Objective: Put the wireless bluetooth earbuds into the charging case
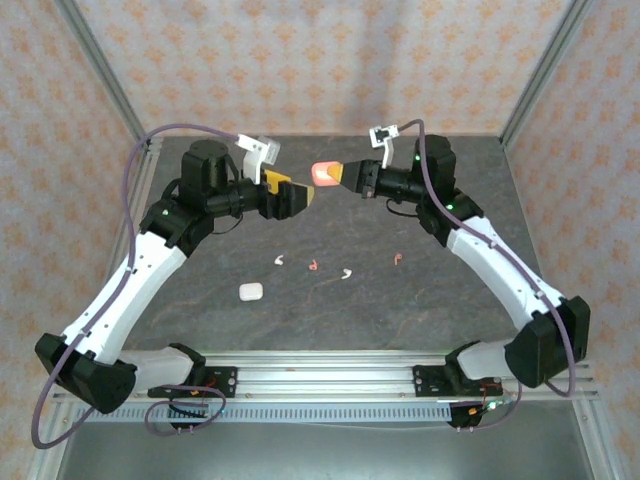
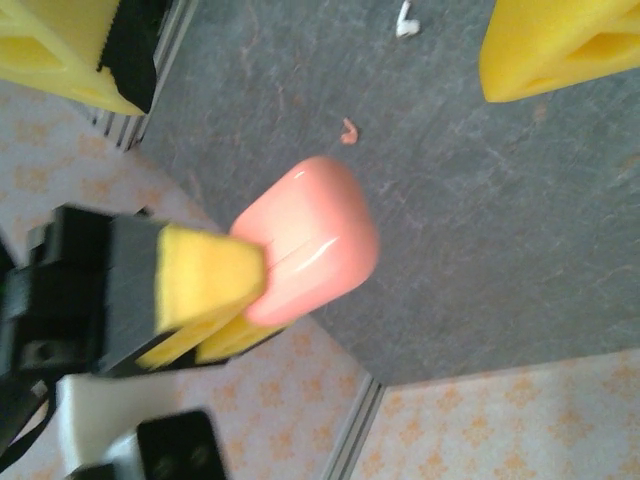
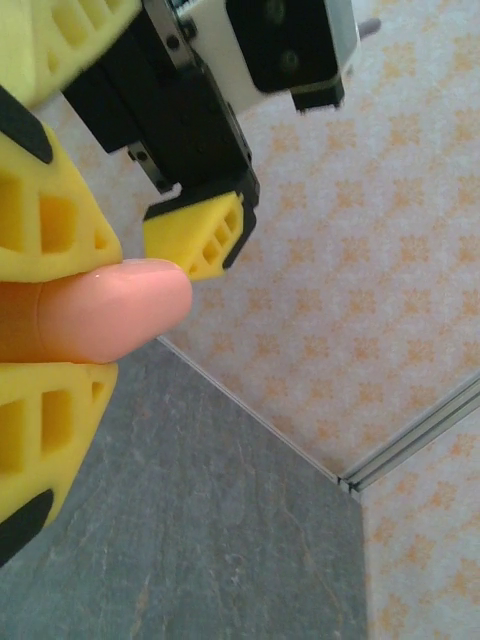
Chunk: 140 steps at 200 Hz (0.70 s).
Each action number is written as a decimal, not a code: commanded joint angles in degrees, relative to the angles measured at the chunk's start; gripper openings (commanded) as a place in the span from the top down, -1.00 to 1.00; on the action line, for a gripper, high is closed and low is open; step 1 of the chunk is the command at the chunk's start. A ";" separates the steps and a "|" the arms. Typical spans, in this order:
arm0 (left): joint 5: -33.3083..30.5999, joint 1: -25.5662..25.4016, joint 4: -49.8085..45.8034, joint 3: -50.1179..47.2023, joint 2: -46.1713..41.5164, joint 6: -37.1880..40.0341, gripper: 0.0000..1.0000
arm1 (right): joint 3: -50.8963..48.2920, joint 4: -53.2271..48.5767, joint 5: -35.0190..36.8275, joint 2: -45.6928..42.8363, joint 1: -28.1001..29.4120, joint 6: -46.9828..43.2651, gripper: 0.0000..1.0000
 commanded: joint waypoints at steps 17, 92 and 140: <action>-0.23 -0.13 -0.05 -6.91 -4.58 6.66 -0.69 | -6.25 0.55 2.79 -5.59 -0.10 -7.74 0.86; 3.93 -0.15 28.13 -28.85 -14.58 2.03 -0.65 | -15.11 10.41 0.77 -6.68 0.31 -6.78 0.80; 4.30 -0.02 43.46 -35.82 -12.39 -5.71 -0.64 | -18.64 15.36 -0.10 -6.82 1.48 -7.87 0.80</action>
